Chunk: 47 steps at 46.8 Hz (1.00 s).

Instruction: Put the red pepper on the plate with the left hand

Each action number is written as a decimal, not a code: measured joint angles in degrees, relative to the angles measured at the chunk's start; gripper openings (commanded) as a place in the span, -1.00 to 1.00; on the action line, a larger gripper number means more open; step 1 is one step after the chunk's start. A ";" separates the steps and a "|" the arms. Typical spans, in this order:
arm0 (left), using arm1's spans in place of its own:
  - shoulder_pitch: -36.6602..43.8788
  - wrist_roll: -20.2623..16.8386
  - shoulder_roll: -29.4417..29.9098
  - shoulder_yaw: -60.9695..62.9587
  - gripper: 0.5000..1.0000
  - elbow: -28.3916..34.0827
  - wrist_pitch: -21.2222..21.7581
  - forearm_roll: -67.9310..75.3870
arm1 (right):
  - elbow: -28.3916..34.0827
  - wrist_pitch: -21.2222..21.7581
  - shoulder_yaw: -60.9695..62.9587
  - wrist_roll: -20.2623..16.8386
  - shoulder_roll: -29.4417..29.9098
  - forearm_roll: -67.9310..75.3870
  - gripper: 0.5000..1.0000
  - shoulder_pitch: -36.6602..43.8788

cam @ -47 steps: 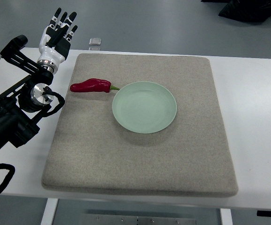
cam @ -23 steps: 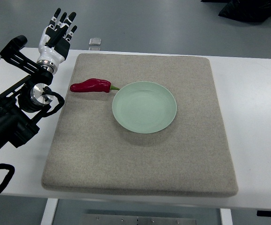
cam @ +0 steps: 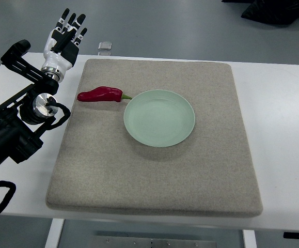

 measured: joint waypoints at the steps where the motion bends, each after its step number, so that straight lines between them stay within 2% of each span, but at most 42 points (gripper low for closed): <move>1: 0.00 0.00 0.00 0.03 1.00 0.00 -0.01 -0.02 | 0.00 0.00 -0.01 0.00 0.00 0.00 0.73 -0.01; 30: -0.13 0.00 0.26 0.58 1.00 1.13 -0.03 0.36 | 0.00 0.00 -0.01 -0.01 0.00 0.00 0.73 -0.03; 47: -0.06 -0.05 0.09 0.51 1.00 0.71 0.10 7.46 | 0.00 0.00 -0.01 -0.01 0.00 0.00 0.73 -0.03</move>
